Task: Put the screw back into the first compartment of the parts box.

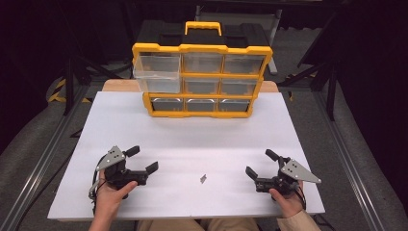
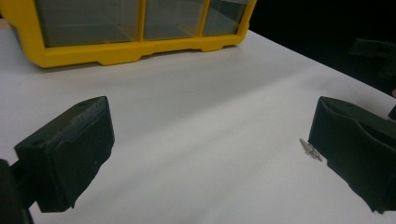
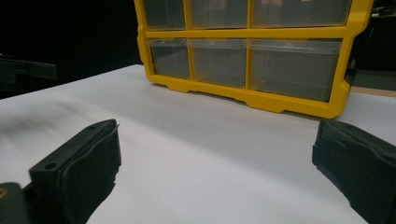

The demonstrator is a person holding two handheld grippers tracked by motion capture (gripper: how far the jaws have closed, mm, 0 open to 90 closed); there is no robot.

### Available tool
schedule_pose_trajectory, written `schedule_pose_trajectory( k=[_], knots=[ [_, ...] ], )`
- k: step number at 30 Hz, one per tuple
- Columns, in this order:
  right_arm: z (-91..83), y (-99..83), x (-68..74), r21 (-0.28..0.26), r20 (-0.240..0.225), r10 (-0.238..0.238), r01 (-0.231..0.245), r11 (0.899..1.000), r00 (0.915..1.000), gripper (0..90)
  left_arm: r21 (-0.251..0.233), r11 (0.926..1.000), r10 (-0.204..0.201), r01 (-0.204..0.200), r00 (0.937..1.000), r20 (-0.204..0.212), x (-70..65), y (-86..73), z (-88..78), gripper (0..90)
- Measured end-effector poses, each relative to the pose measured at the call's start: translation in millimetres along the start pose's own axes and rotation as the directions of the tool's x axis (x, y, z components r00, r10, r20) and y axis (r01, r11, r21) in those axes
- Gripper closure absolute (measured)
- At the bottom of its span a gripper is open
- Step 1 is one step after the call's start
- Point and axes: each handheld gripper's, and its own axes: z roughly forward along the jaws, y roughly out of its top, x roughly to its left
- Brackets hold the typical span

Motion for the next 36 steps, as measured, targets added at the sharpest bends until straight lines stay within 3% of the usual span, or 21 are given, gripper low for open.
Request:
schedule_pose_trajectory(
  k=[14,24,31,36],
  knots=[
    [0.1,0.2,0.0,0.0,-0.003,-0.007,0.007,1.0,1.0,2.0,0.102,0.9938,0.039,-0.045,0.9971,0.065,-26.2,9.7,37.1,1.4],
    [-0.4,0.8,0.5,-0.001,-0.003,-0.014,0.014,1.0,0.9999,2.3,0.174,0.9824,0.05,-0.068,0.993,0.107,-43.3,15.1,59.8,1.4],
    [-0.3,0.9,1.1,-0.001,-0.009,-0.018,0.018,1.0,0.9998,2.4,0.198,0.976,0.067,-0.09,0.9904,0.121,-52.0,18.5,69.8,2.1],
    [-0.4,1.0,1.2,-0.001,-0.008,-0.021,0.021,1.0,0.9997,2.4,0.232,0.9673,0.073,-0.104,0.9879,0.136,-58.4,19.8,77.9,2.4]
  ],
)
